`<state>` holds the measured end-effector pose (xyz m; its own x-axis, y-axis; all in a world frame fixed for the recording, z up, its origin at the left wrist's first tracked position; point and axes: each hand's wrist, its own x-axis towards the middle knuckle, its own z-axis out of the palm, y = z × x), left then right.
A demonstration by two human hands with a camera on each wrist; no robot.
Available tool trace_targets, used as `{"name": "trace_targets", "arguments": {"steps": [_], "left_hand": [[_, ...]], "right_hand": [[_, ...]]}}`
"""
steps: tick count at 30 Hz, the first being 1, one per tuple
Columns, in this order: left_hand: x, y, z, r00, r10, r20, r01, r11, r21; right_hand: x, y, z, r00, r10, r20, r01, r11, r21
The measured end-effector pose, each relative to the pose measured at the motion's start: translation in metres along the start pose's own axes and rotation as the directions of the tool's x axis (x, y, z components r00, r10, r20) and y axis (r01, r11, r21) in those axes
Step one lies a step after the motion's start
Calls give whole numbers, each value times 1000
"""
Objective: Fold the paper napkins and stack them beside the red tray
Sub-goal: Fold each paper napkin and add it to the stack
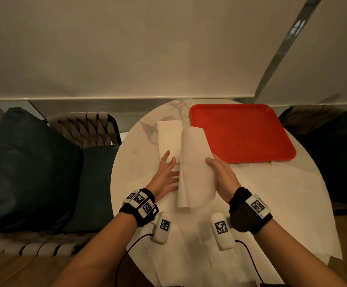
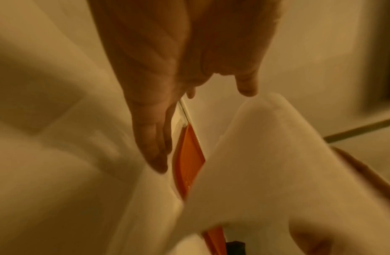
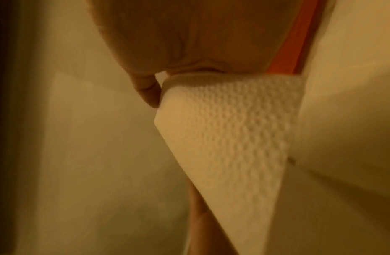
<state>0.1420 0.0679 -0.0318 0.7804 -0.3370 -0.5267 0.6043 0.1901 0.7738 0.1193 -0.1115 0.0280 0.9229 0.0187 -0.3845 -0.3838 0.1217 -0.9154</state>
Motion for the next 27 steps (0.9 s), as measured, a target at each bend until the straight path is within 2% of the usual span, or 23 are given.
{"name": "trace_targets", "arguments": {"steps": [2, 4, 7, 9, 11, 13, 15, 17, 19, 24, 27], "left_hand": [[2, -4, 3, 993, -67, 95, 70, 997, -34], [-1, -6, 11, 991, -45, 129, 55, 996, -77], [-4, -10, 14, 997, 71, 42, -64, 988, -141], [-7, -9, 9, 981, 188, -42, -192, 973, -132], [-9, -8, 0, 944, 310, -115, -313, 950, -5], [-8, -6, -9, 902, 396, -170, -371, 915, 160], [-5, -8, -17, 882, 429, -194, -364, 882, 299], [-5, -10, -19, 882, 431, -188, -342, 863, 371], [-9, -10, -13, 890, 417, -186, -328, 866, 376], [-14, 0, 10, 889, 413, -196, -345, 888, 305], [-10, 3, 9, 871, 432, -235, -354, 882, 310]], "right_hand": [[-3, -6, -2, 1000, -3, -30, 6, 996, 86], [-5, -11, -9, 996, -5, -94, 13, 996, 88], [-5, -8, -25, 986, -58, -155, 51, 997, -51], [-4, -2, -35, 983, -96, -158, 74, 987, -144], [-1, 7, -45, 976, -120, -179, 76, 969, -237], [3, 17, -54, 967, -142, -212, 68, 944, -324], [9, 26, -57, 960, -166, -224, 64, 914, -401], [12, 28, -53, 953, -206, -220, 80, 876, -475], [15, 28, -41, 952, -248, -179, 123, 846, -518], [18, 26, 6, 943, -333, 18, 283, 770, -572], [21, 27, 33, 947, -289, 139, 316, 762, -566]]}}
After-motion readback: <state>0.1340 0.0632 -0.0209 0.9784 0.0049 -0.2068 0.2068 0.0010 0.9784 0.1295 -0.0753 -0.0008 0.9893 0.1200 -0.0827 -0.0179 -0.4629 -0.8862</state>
